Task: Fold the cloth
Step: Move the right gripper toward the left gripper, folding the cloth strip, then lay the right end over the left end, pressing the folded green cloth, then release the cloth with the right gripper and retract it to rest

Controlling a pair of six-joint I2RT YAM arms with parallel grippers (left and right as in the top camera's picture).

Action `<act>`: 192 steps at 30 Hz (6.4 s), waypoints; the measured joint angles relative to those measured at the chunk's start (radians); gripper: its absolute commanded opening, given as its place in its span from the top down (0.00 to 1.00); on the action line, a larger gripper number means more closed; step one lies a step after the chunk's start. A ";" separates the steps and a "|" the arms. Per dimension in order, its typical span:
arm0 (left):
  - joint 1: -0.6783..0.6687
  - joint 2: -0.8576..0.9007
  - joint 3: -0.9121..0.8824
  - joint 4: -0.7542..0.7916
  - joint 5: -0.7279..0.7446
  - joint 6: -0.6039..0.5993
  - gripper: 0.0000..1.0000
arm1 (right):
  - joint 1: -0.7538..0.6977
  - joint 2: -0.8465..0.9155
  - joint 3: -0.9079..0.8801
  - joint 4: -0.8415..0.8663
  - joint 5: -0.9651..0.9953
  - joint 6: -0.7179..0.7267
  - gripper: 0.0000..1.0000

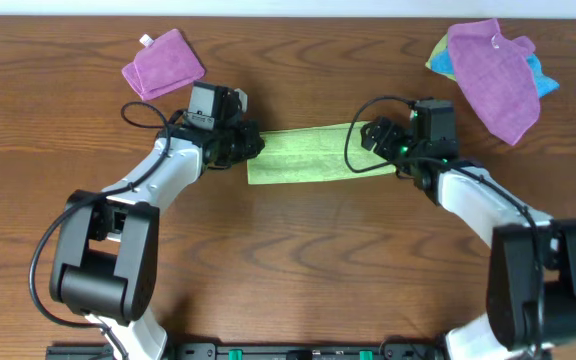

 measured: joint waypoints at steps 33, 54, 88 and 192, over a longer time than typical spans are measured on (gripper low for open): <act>-0.035 0.145 0.001 0.074 -0.064 0.000 0.94 | 0.001 -0.018 -0.127 0.055 -0.004 0.116 0.17; -0.013 0.145 0.013 0.035 -0.063 0.001 0.94 | 0.060 0.146 -0.119 0.334 0.011 0.067 0.99; 0.005 0.145 0.013 0.026 -0.052 0.001 0.94 | 0.345 0.016 0.101 0.195 0.004 -0.072 0.99; 0.291 -0.023 0.037 -0.192 -0.139 0.123 0.66 | 0.595 0.285 0.321 0.200 -0.088 -0.198 0.46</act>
